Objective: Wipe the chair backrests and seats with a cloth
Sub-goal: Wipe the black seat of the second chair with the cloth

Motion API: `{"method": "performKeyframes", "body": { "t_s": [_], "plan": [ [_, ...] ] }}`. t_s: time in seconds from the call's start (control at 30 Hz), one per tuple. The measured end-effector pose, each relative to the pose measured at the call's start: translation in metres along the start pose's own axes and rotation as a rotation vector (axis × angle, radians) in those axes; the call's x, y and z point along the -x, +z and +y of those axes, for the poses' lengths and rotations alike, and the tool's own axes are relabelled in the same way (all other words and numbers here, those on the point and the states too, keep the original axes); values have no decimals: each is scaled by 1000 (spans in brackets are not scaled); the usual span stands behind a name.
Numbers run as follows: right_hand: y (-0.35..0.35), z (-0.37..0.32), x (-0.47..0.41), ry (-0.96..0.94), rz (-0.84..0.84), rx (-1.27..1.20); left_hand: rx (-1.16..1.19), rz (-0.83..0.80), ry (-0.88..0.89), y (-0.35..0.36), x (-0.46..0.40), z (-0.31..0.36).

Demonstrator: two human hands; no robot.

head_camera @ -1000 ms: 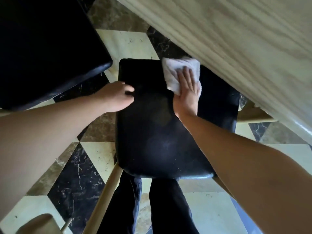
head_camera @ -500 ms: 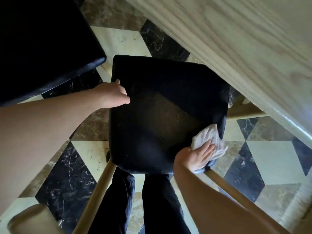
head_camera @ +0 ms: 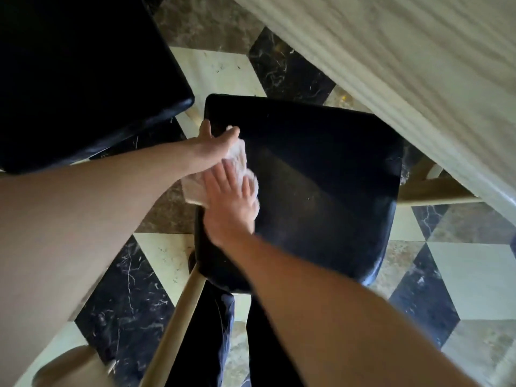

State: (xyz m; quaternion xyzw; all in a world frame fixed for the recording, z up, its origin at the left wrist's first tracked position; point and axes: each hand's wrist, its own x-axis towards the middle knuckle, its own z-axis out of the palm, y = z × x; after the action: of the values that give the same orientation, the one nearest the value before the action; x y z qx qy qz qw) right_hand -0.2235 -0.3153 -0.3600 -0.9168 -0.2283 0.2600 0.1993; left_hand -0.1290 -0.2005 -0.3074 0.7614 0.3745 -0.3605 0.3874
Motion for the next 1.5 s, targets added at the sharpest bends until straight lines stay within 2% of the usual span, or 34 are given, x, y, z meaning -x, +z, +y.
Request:
{"method": "performKeyframes", "body": {
  "t_s": [0.1, 0.17, 0.23, 0.4, 0.47, 0.57, 0.67, 0.73, 0.8, 0.87, 0.93, 0.97, 1.0, 1.03, 1.07, 1.1, 1.17, 1.23, 1.3, 1.37, 1.4, 1.5],
  "plan": [
    [-48, 73, -27, -383, -171, 236, 43, 63, 34, 0, -2, -6],
    [-75, 115, -36, -451, -129, 240, 6, 8, 56, 0, -3, -11],
    [-95, 149, -39, -271, -3, 203, -104, -101, 41, -2, -1, -15],
    [-103, 189, 14, 439, 366, 36, -325, -225, 82, -11, 5, -14],
    [-84, 175, 46, 648, 492, -10, -336, -227, 88, -12, 6, -13],
    [-46, 120, 80, 955, 631, -153, -358, -229, 86, -10, 8, -13],
    [-6, 47, 93, 1061, 559, -289, -376, -211, 80, -8, 12, -12],
    [18, 6, 101, 928, 430, -234, -392, -202, 89, -6, 12, -11],
    [33, -7, 105, 590, 217, -108, -407, -190, 86, -7, 10, -13],
    [20, 32, 95, 99, 47, 39, -414, -199, 88, -6, 8, -13],
    [-23, 101, 68, -419, -120, 248, -416, -218, 102, -5, 7, -14],
    [-49, 137, 50, -606, -205, 328, -419, -219, 108, -4, 7, -16],
    [-74, 169, 31, -707, -257, 380, -422, -214, 113, -4, 6, -17],
    [-98, 195, 17, -714, -245, 393, -425, -211, 114, -4, 6, -18],
    [-117, 216, 7, -629, -170, 376, -433, -209, 114, -4, 5, -18],
    [-130, 232, 5, -461, -65, 342, -441, -208, 111, -4, 5, -19],
    [-136, 238, 18, -6, 140, 238, -448, -203, 103, -4, 5, -19],
    [-115, 212, 40, 449, 286, 121, -453, -197, 99, -2, 7, -16],
    [-84, 164, 65, 744, 327, 16, -484, -173, 116, 0, 10, -13],
    [-59, 108, 90, 883, 252, -84, -581, -144, 143, -4, 22, -10],
    [-47, 84, 103, 887, 170, -130, -665, -147, 180, -5, 31, -11],
    [-43, 31, 124, 815, -108, -349, -908, -221, 435, -10, 64, -12]
  ]
}}
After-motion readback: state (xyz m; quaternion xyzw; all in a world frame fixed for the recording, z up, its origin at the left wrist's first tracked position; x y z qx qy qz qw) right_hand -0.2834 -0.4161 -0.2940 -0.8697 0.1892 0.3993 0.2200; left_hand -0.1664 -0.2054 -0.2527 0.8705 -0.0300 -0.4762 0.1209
